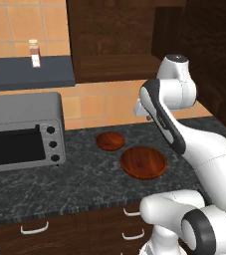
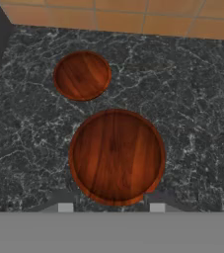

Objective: Pick up the bowls on the counter and stack them on top of one another in the open cabinet. Place the smaller bowl on top of the larger bowl.

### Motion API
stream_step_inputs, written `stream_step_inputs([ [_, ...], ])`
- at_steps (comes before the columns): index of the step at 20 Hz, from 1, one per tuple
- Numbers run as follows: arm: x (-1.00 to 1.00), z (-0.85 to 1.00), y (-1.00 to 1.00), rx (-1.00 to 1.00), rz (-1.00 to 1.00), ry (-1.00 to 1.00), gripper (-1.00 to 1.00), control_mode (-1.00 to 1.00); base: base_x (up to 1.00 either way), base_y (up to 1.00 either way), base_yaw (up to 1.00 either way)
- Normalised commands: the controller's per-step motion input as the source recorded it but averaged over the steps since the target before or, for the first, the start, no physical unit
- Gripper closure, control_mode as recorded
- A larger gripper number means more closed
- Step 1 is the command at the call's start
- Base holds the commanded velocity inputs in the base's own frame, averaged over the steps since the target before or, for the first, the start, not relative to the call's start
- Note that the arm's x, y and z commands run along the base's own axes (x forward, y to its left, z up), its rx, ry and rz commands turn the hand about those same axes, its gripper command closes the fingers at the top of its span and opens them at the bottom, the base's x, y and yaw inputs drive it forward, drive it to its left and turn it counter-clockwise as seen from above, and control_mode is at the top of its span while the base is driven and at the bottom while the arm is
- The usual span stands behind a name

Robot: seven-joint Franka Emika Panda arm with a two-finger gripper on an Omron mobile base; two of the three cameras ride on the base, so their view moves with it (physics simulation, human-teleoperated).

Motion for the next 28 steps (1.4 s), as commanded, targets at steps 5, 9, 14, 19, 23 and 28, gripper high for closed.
stream_step_inputs([
  [5,-0.08,0.0,0.06,0.0,0.01,0.0,-1.0,-1.0,0.0,0.0,0.0],
  [9,-0.05,-0.3,0.94,-0.01,0.01,-0.08,-1.0,-1.0,0.0,0.0,0.0],
  [14,0.1,-0.76,1.0,-0.05,0.0,0.0,-1.0,-1.0,0.0,0.0,0.0],
  [19,0.56,-0.68,0.48,-0.13,0.01,0.0,-1.0,-1.0,0.0,0.0,0.0],
  [23,0.73,-0.5,0.0,-0.11,0.11,0.14,-1.0,-1.0,0.0,0.0,0.0],
  [28,0.59,-0.36,0.0,-0.02,0.14,0.07,-1.0,-1.0,0.0,0.0,0.0],
])
